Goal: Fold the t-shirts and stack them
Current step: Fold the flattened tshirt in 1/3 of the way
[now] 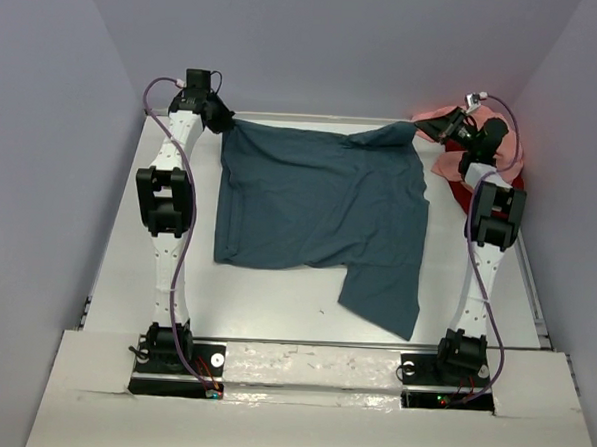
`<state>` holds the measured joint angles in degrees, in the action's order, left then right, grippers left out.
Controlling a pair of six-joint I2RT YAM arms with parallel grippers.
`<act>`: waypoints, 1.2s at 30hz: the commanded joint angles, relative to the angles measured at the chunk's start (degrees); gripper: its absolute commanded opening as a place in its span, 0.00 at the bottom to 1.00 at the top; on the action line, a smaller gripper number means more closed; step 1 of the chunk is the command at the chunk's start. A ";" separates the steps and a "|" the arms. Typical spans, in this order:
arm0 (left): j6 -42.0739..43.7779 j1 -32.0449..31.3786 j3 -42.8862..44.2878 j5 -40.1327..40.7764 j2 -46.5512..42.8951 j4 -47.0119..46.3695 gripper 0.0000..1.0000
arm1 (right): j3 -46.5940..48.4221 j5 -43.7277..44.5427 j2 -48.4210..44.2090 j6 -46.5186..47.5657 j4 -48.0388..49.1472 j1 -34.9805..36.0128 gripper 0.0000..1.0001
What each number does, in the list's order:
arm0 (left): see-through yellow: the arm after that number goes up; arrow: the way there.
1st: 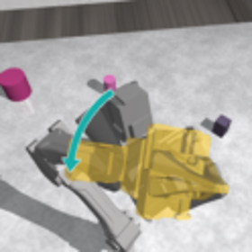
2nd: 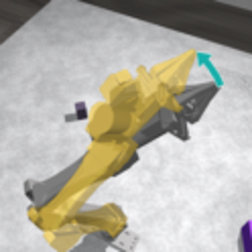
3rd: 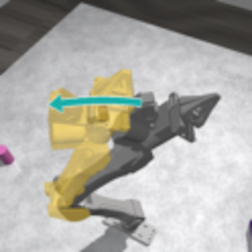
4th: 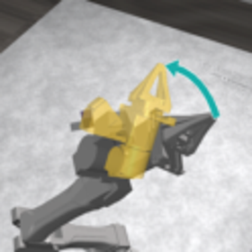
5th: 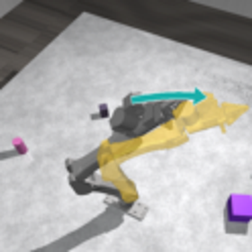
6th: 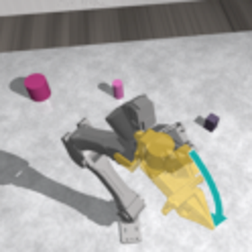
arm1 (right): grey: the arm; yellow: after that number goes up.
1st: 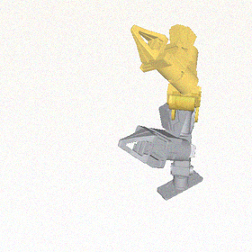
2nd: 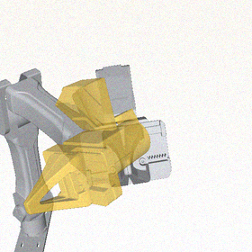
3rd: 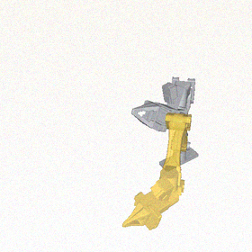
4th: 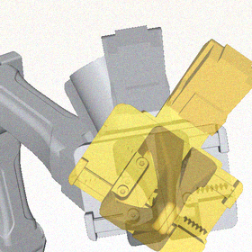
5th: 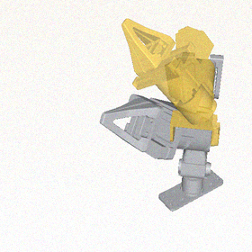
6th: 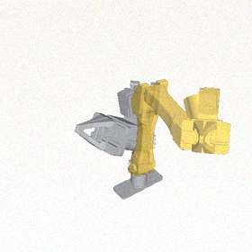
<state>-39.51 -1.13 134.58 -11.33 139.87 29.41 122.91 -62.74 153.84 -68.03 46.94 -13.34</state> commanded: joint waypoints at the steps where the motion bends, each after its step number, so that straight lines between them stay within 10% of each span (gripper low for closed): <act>1: -1.01 0.25 -1.07 0.52 -3.46 0.30 0.00 | -3.29 -2.21 -9.52 -0.26 7.03 -0.10 0.00; 17: -2.77 0.60 -2.92 -1.24 -5.93 1.53 0.00 | -10.92 -5.73 -18.66 -2.02 6.15 -0.10 0.00; 28: -2.51 0.60 -2.84 0.17 -7.07 2.23 0.00 | 2.04 7.18 -20.25 40.22 -59.18 -0.10 0.00; 36: -1.80 0.60 -2.40 0.43 -7.42 3.20 0.00 | 10.26 21.85 -19.89 48.69 -75.67 0.42 0.00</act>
<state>-42.28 -0.99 131.85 -10.87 138.02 31.53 133.14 -49.08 135.96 -25.80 -17.85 -13.10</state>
